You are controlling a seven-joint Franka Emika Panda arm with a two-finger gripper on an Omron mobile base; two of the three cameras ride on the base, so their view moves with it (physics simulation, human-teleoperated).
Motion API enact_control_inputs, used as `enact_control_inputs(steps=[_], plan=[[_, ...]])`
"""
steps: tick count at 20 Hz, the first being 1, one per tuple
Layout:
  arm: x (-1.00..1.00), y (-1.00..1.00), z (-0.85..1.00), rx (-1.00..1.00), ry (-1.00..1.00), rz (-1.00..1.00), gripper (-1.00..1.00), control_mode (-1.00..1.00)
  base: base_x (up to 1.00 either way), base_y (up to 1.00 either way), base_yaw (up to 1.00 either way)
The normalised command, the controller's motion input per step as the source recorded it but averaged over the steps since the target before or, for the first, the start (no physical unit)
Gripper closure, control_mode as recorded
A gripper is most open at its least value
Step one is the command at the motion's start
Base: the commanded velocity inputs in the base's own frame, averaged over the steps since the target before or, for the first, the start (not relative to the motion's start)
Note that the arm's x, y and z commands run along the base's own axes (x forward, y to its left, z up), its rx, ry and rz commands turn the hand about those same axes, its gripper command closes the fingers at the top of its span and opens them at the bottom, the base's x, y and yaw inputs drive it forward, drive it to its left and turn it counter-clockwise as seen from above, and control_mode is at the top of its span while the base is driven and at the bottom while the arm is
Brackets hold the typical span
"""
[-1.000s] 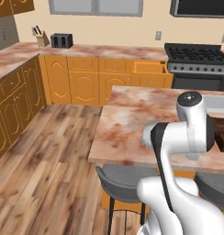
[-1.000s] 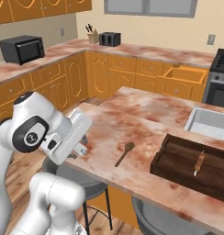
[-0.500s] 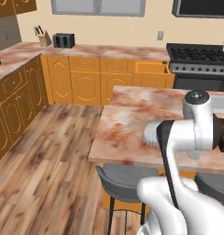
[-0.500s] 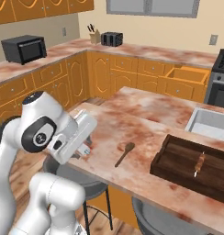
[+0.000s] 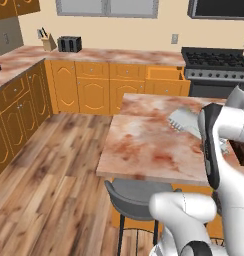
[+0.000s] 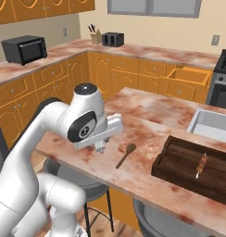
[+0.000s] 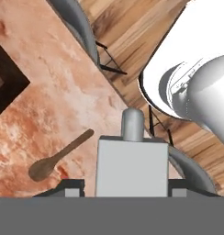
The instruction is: Take the tongs from the drawer on the right and place them on the dining counter next to the tray containing the kebab skewer.
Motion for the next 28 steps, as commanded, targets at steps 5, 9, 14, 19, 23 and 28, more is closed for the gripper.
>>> enact_control_inputs(steps=[5, 9, 14, 19, 23, 28], plan=[[0.04, -0.06, -0.14, 0.14, -0.16, -0.57, 1.00, -1.00, 0.00, 0.00, 0.00], [0.00, 0.00, -0.37, 0.06, -0.15, -0.70, 1.00, -1.00, 0.00, 0.00, 0.00], [0.00, 0.00, -0.38, 0.08, -0.06, -0.75, 1.00, -1.00, 0.00, 0.00, 0.00], [0.03, 0.00, -0.05, 0.04, 0.01, -0.19, 1.00, -1.00, 0.00, 0.00, 0.00], [0.56, 0.00, 0.00, 0.00, 0.03, -0.01, 1.00, -1.00, 0.00, 0.00, 0.00], [0.78, -0.07, -0.01, 0.00, 0.09, -0.01, 1.00, -1.00, 0.00, 0.00, 0.00]])
